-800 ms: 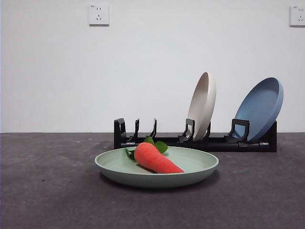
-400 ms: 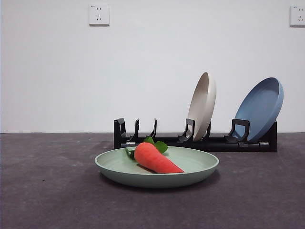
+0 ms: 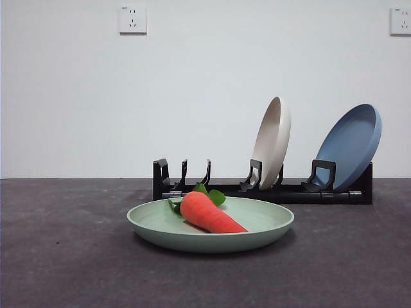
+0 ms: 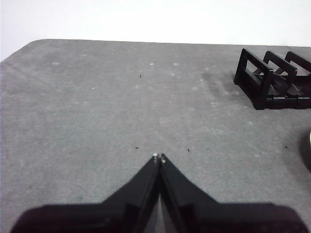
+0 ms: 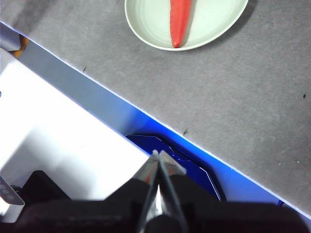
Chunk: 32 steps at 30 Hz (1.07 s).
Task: Take the green plate from the plate rack,put the plate on the table,take the carrot from the table,put the carrot in the plate
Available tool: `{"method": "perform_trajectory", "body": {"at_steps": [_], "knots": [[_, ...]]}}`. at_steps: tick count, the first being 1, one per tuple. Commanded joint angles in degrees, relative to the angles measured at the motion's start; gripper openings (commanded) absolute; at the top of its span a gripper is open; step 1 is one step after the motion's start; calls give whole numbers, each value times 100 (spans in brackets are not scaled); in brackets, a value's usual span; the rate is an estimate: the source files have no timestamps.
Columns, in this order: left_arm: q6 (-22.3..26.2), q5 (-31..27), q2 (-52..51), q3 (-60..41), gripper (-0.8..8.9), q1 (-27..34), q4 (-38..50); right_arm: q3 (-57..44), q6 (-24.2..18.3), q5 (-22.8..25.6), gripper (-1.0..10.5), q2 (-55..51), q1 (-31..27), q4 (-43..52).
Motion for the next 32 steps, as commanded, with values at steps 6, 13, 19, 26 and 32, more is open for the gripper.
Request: {"method": "perform_trajectory", "body": {"at_steps": [6, 13, 19, 26, 32], "knots": [[-55, -20, -15, -70, -3, 15, -7, -33, -46, 7, 1, -9, 11, 28], [-52, -17, -15, -70, -3, 15, -7, -33, -472, 245, 1, -197, -251, 129], [-52, -20, -15, -70, -3, 15, -7, -323, -896, 131, 1, -813, -1790, 2002], [-52, -22, -15, -70, -3, 15, -4, -1397, -1032, 181, 1, -1735, -3230, 4087], [-52, -20, -15, -70, -3, 15, -7, -3038, -981, 188, 1, -2603, -3528, 5425]]}}
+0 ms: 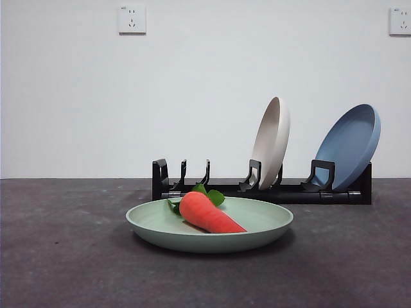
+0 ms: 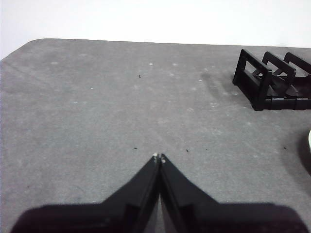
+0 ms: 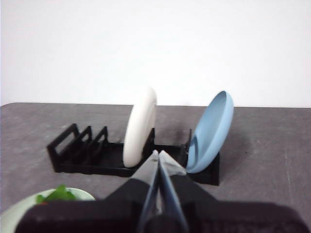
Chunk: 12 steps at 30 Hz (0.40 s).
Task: Take the green plate from the plate rack,put the plate on the table,take the carrot from the table,put the carrot in the plate
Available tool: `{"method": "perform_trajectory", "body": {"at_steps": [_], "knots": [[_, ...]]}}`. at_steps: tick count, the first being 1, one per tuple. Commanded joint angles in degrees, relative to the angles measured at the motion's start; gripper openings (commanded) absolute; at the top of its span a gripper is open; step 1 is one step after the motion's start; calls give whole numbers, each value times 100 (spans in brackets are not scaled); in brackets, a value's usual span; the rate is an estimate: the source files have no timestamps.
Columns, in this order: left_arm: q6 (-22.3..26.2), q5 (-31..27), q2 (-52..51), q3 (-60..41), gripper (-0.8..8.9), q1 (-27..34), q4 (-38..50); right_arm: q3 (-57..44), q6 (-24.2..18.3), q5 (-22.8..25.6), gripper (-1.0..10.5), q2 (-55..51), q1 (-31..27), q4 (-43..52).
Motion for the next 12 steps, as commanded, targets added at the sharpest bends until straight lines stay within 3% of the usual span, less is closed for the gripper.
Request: {"method": "perform_trajectory", "body": {"at_steps": [1, 6, 12], "knots": [[-20, -15, -15, -70, -3, 15, -7, -964, 55, 17, 1, -372, -9, 739], [-20, -15, -15, -70, -3, 15, -7, -2118, 592, 304, 1, -859, -9, 1871], [-20, -15, -15, -70, -3, 15, -7, -2697, 883, 1099, 1, -1233, -9, 1827]]}}
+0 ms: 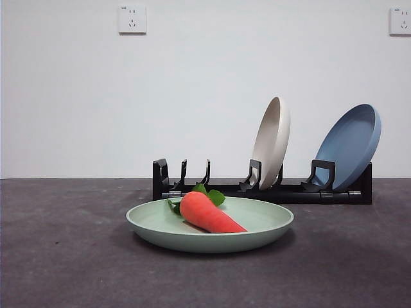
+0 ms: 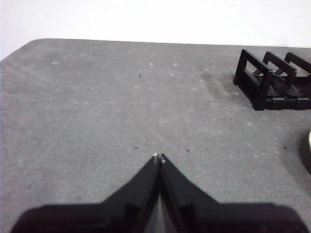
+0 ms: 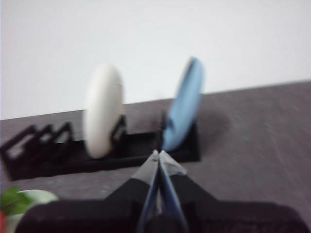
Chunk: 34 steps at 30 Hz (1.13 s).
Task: Take the green plate from the plate rack,put the plate on the table,take the carrot from the table,put the carrot in the plate
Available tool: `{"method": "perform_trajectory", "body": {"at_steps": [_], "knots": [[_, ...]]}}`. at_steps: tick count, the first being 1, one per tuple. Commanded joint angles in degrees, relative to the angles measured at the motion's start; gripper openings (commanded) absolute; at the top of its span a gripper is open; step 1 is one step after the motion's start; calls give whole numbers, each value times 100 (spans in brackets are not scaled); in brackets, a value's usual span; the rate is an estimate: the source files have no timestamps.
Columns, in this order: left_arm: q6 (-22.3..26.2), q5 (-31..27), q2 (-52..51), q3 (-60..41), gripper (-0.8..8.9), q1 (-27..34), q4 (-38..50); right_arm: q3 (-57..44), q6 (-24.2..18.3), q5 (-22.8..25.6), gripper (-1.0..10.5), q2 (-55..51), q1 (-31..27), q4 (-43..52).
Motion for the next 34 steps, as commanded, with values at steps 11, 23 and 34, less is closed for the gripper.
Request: {"method": "perform_trajectory", "body": {"at_steps": [11, 23, 34], "knots": [[-20, -17, -15, -70, -3, 15, -7, -284, 269, 262, 1, -109, 2, -940], [-20, -17, -15, -70, -3, 15, -7, -284, 361, 299, 1, -109, 7, -907], [-20, -17, -15, -70, -3, 15, -7, -284, 361, 299, 1, -109, 7, -907]]}}
